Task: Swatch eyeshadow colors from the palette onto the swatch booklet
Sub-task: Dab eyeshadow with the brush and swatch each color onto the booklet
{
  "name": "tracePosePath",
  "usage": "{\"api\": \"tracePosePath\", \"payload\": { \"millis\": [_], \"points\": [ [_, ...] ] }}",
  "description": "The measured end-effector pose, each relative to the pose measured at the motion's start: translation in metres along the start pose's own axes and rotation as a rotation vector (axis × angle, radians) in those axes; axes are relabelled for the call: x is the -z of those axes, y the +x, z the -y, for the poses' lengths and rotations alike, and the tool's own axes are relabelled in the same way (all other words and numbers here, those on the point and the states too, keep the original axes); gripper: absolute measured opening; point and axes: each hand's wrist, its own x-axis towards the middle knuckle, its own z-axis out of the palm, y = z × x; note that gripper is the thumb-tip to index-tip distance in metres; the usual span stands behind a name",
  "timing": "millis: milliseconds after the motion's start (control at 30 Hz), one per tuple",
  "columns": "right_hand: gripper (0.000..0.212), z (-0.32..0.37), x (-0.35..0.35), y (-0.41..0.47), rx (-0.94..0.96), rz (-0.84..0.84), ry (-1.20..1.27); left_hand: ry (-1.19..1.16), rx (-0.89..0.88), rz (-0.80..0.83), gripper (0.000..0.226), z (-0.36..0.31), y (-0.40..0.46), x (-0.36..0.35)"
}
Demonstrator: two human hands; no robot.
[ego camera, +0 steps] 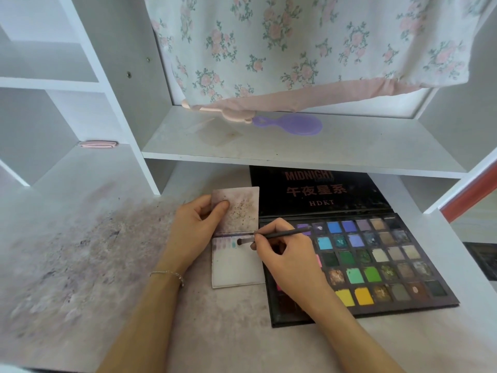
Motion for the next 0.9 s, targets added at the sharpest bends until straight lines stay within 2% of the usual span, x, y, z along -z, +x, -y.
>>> {"api": "tracePosePath", "payload": {
  "millis": [900],
  "points": [
    [0.012,0.0021,-0.0012,-0.0005,0.004,0.048,-0.084,0.023,0.002,-0.006,0.017,-0.0029,-0.0008,-0.0006]
  ]
}}
